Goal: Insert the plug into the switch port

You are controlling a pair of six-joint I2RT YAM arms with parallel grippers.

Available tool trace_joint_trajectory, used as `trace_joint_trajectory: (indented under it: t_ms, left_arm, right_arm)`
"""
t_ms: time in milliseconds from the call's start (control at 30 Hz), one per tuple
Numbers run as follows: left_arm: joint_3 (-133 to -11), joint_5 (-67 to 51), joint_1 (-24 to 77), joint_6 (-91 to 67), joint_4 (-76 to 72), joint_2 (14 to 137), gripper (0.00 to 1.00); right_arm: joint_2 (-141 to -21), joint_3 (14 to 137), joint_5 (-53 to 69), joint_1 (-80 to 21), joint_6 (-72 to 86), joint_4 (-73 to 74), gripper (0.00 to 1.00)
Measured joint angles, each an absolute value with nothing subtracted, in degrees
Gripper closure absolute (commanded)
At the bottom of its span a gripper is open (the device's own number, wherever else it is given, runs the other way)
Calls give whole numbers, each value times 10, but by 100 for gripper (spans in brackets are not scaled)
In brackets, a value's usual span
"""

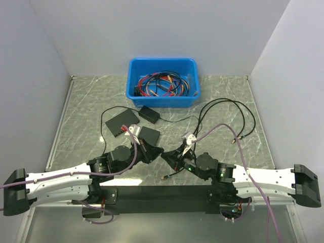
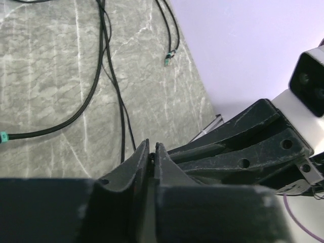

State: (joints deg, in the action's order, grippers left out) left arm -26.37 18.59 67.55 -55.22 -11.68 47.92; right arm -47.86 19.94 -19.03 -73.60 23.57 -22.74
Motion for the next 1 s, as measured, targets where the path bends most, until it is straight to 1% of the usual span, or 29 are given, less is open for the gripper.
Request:
trace_joint_trajectory:
  t_ms: [33, 100, 133, 167, 200, 233, 300, 333, 433, 533, 633, 700, 867, 1000]
  left_arm:
    - [-264, 188, 676, -552, -112, 478, 82]
    - [-266, 200, 679, -550, -96, 475, 77]
    - [-267, 208, 679, -548, -86, 471, 71]
    - [-269, 219, 678, -543, -73, 466, 67]
    - [-269, 229, 678, -541, -61, 460, 63]
    - [-269, 239, 677, -536, -48, 453, 55]
    - [-269, 256, 670, -526, -29, 438, 49]
    - [-269, 260, 664, -520, -21, 430, 44]
    - [-269, 262, 626, -502, -11, 413, 39]
    - [-269, 240, 556, -486, -9, 416, 36]
    - [-269, 195, 463, -468, -15, 447, 36]
    - [-268, 173, 417, -459, -24, 480, 35]
    - [-251, 123, 353, -436, -68, 560, 37]
    - [-244, 72, 297, -418, -121, 629, 39]
  right_arm:
    - [-479, 200, -191, -736, 236, -225, 100]
    - [-480, 206, -196, -736, 235, -208, 100]
    - [-482, 209, -201, -730, 235, -199, 100]
    - [-486, 214, -208, -720, 235, -190, 100]
    - [-490, 217, -212, -708, 236, -184, 100]
    - [-495, 221, -215, -689, 238, -177, 100]
    - [-503, 224, -211, -643, 245, -163, 100]
    - [-509, 226, -207, -619, 250, -157, 100]
    - [-539, 241, -194, -561, 261, -132, 100]
    - [-592, 278, -184, -523, 261, -106, 100]
    - [-668, 339, -175, -510, 255, -82, 100]
    - [-717, 373, -173, -507, 250, -78, 100]
    - [-846, 436, -154, -498, 245, -73, 100]
    - [-899, 440, -129, -496, 246, -68, 100]
